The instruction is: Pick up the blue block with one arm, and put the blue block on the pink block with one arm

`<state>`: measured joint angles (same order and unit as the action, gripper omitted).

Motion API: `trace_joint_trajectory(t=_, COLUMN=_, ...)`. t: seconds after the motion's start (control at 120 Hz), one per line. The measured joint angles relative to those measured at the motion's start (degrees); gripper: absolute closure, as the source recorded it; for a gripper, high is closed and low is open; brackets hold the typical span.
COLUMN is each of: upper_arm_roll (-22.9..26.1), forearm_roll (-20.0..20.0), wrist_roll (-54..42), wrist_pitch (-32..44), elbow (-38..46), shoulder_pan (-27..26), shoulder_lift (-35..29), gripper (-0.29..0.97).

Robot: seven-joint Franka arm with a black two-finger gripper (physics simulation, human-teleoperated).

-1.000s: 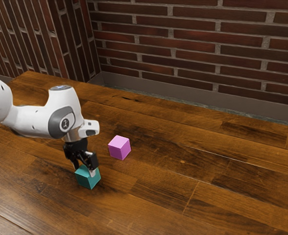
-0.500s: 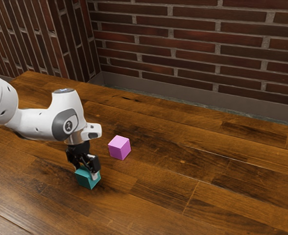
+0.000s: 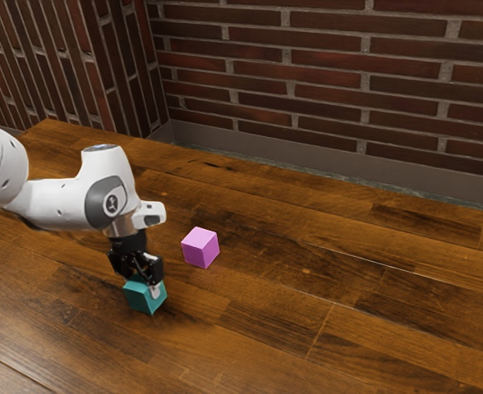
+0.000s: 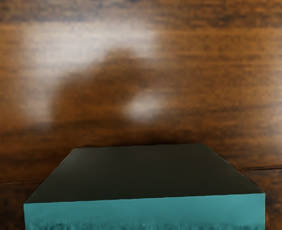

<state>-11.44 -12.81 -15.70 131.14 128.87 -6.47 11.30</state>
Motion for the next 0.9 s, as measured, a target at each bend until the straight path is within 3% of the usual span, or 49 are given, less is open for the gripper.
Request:
trace_joint_trajectory(t=0.108, upper_arm_roll=-1.19, forearm_roll=1.42, wrist_roll=0.70, wrist_pitch=-2.34, elbow=-2.44, shoulder_pan=0.19, shoulder_lift=-0.19, gripper=0.41)
trace_joint_trajectory(t=0.325, upper_arm_roll=-1.35, forearm_roll=7.51, wrist_roll=2.85, wrist_pitch=-10.60, elbow=-16.70, shoulder_pan=-0.76, shoulder_lift=-0.64, gripper=0.45)
trace_joint_trajectory(t=0.408, upper_arm_roll=-1.07, forearm_roll=8.62, wrist_roll=3.55, wrist_pitch=-12.82, elbow=-22.59, shoulder_pan=-1.95, shoulder_lift=2.43, gripper=0.44)
trace_joint_trajectory(t=0.517, upper_arm_roll=-0.05, forearm_roll=8.91, wrist_roll=4.38, wrist_pitch=-14.62, elbow=-29.32, shoulder_pan=-3.25, shoulder_lift=7.32, gripper=0.45)
trace_joint_trajectory(t=0.9, upper_arm_roll=1.26, forearm_roll=7.01, wrist_roll=7.80, wrist_pitch=-16.76, elbow=-38.27, shoulder_pan=-2.64, shoulder_lift=15.83, gripper=0.44)
